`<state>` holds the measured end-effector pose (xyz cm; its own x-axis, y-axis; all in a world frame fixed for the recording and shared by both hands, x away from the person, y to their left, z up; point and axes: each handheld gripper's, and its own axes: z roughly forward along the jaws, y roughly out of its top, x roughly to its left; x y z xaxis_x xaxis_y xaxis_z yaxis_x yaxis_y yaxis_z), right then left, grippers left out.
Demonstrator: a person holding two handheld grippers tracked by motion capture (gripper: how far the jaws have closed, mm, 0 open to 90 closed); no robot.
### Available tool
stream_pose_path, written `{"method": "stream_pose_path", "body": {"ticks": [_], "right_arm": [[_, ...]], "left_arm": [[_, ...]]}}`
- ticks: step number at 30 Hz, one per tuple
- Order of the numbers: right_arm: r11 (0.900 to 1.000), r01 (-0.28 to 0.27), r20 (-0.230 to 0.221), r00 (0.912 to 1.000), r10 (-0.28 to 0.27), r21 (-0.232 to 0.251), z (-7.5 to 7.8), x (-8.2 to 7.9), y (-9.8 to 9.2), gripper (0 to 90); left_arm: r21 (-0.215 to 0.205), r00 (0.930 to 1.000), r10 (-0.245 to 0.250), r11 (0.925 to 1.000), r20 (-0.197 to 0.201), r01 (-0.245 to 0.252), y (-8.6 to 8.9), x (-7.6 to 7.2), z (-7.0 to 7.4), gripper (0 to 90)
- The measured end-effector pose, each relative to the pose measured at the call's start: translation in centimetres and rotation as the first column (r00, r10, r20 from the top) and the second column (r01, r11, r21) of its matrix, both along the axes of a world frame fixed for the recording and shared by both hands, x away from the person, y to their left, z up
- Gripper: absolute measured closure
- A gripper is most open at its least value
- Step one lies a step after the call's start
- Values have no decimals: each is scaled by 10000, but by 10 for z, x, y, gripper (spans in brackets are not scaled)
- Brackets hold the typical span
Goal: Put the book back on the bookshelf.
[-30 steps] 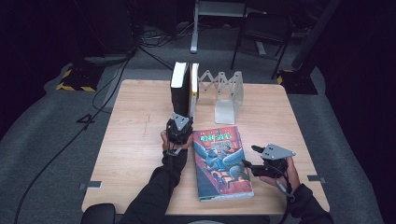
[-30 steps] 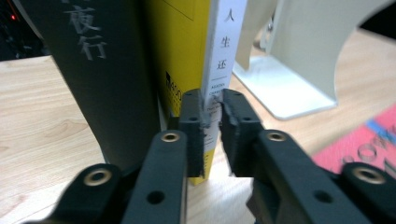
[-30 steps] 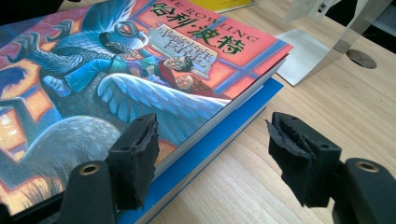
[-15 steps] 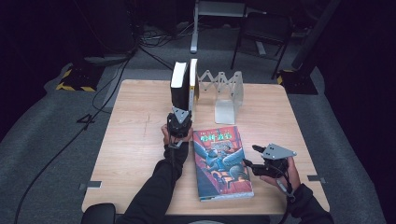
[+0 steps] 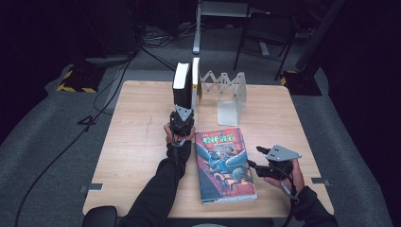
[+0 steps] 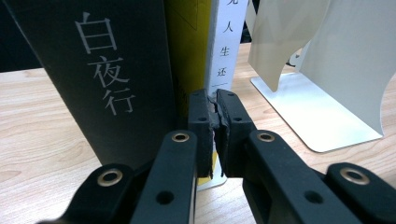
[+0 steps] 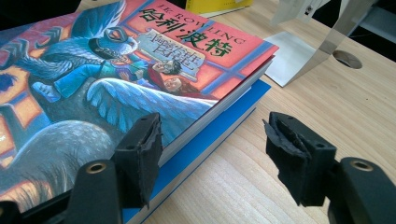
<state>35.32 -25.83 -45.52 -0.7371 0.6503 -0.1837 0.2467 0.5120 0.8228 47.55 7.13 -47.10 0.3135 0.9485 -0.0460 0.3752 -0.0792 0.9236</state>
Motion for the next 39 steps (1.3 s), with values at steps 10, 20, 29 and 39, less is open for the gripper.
{"method": "stream_pose_path", "body": {"ticks": [10,20,29,39], "right_arm": [[10000,-51,-26,10000,51,-66,1,-1,1,360],[9999,-136,-75,9999,136,-70,2,-3,0,355],[9996,-255,-411,9988,251,-90,0,-9,-6,364],[9994,-354,-650,9973,352,-17,0,-18,-12,362]], "left_arm": [[134,9990,-389,9991,-238,392,1,-4,1,839],[1018,9837,-1691,9794,-607,1746,1,-17,5,814],[1190,9031,-4178,8961,-997,4277,18,-36,10,747],[1798,8440,-5125,8255,-1581,5350,34,-63,10,720]]}}
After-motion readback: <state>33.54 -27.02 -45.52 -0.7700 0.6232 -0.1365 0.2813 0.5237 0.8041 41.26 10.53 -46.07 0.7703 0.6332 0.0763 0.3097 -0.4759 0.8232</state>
